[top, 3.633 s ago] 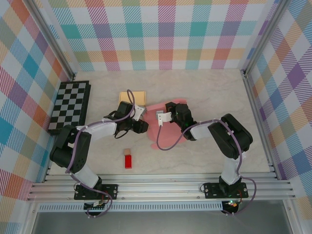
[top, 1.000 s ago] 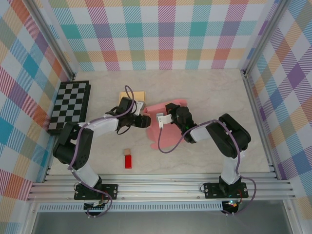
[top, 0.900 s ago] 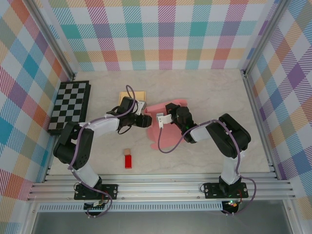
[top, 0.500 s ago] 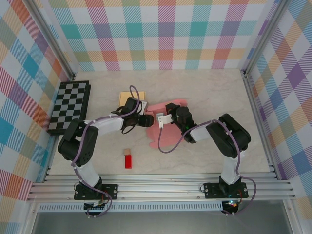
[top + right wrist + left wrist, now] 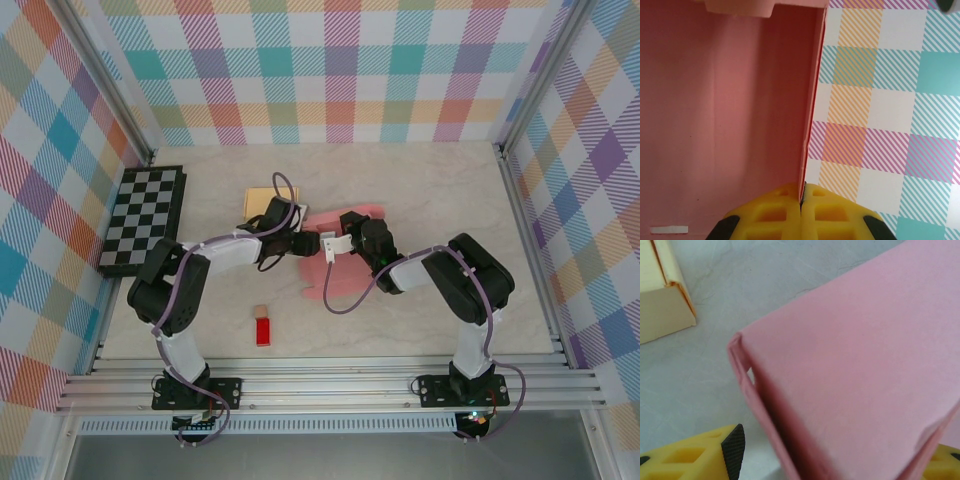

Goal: Fold the paper box

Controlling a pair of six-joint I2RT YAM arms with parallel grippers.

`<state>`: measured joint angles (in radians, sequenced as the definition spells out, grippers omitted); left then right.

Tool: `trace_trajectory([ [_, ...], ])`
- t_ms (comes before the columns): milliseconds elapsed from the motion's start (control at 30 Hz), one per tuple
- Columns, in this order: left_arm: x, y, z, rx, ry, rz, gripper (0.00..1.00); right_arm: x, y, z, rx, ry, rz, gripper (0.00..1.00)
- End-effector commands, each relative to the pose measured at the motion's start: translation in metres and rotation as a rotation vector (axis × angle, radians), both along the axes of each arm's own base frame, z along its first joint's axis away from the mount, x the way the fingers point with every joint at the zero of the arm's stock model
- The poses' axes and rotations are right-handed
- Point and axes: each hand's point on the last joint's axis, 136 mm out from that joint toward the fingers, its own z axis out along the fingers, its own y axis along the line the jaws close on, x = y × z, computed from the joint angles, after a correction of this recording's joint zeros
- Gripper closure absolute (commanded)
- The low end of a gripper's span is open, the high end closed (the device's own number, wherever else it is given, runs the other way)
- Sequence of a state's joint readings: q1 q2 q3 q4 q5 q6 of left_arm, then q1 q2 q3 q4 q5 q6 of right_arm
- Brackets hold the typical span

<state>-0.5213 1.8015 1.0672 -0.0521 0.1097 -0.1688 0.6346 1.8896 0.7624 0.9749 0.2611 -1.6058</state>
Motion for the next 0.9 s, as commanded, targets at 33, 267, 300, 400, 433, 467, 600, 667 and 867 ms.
trace_trajectory([
  [33,0.016,-0.002,0.006,0.029,-0.038,0.05,0.41,-0.017,0.003,-0.032,-0.063,0.1,0.041,1.0],
  [267,0.016,0.006,-0.005,0.079,-0.02,0.07,0.55,-0.017,0.002,-0.031,-0.059,0.103,0.036,1.0],
  [300,0.015,0.007,-0.006,0.086,-0.018,0.072,0.56,-0.017,0.002,-0.031,-0.06,0.105,0.036,1.0],
  [400,0.016,0.013,-0.007,0.116,-0.019,0.084,0.61,-0.017,0.001,-0.031,-0.059,0.105,0.032,1.0],
  [433,0.017,0.015,-0.008,0.132,-0.016,0.096,0.63,-0.017,0.001,-0.031,-0.06,0.105,0.032,1.0],
  [467,0.018,0.019,-0.009,0.151,-0.012,0.114,0.68,-0.016,0.001,-0.03,-0.058,0.103,0.03,1.0],
  [600,0.023,0.041,-0.014,0.258,0.004,0.226,0.79,-0.013,-0.002,-0.025,-0.055,0.085,0.002,1.0],
  [667,0.024,0.048,-0.018,0.292,0.004,0.266,0.79,-0.009,-0.004,-0.019,-0.043,0.063,-0.03,1.0],
  [867,0.026,0.052,-0.023,0.421,-0.047,0.28,0.88,-0.007,-0.006,0.001,0.083,0.099,-0.107,0.92],
])
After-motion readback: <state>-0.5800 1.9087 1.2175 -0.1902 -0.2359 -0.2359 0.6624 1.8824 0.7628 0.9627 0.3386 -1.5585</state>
